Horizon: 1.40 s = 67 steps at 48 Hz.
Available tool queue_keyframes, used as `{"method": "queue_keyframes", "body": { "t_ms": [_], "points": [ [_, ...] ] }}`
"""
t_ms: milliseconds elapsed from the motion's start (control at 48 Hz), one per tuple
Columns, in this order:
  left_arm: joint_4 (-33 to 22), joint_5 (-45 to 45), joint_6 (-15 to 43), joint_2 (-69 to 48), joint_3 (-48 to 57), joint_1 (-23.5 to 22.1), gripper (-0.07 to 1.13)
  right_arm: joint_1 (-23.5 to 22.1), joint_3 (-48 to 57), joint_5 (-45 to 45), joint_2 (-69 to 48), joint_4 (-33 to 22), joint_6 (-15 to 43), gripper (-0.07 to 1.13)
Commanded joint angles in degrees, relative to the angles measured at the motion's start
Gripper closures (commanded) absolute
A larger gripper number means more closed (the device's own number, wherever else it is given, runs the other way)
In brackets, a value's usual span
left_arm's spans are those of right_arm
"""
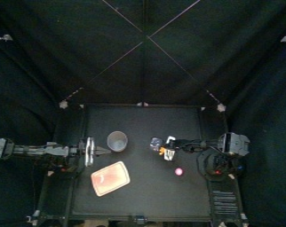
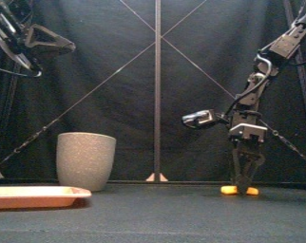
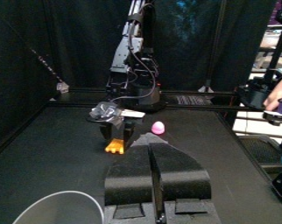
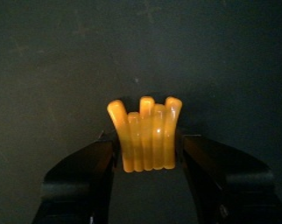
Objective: Pick the fries then place it on the pink plate
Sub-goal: Place fries on the pink plate
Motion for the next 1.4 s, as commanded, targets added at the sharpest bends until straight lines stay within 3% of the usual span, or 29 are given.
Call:
{"method": "queue_keyframes", "body": {
  "t_ms": [21, 146, 375, 542, 688, 1042, 1396],
  "points": [
    [-0.09, -0.79, -0.09, 0.26, -0.79, -0.09, 1.07, 0.0, -0.53, 0.35, -1.58, 0.09, 0.18, 0.39],
    [-0.09, -0.79, -0.09, 0.26, -0.88, -0.09, 1.07, 1.93, -2.11, 0.35, -3.78, 0.62, 1.23, 0.43],
    [0.09, -0.7, 0.26, 0.26, -0.88, -0.09, 1.07, 12.13, -10.46, -0.44, -5.27, 3.16, 4.92, 0.43],
    [-0.09, -0.7, 0.26, 0.26, -0.88, 0.44, 1.07, 19.51, -17.93, -4.48, -0.18, 3.08, 8.79, 0.43],
    [0.0, -0.7, 0.26, 0.26, -0.88, 1.41, 1.07, 23.2, -25.49, -6.68, 6.77, 2.64, 10.2, 0.43],
    [-2.99, -0.79, 0.09, 0.26, -0.53, 2.37, 1.07, 24.87, -46.41, -9.05, 23.73, 2.64, 10.2, 0.43],
    [-3.08, -0.7, 0.09, 0.26, -0.18, 2.37, 1.07, 24.61, -58.8, -4.83, 32.61, 2.46, 10.2, 0.38]
  ]
}}
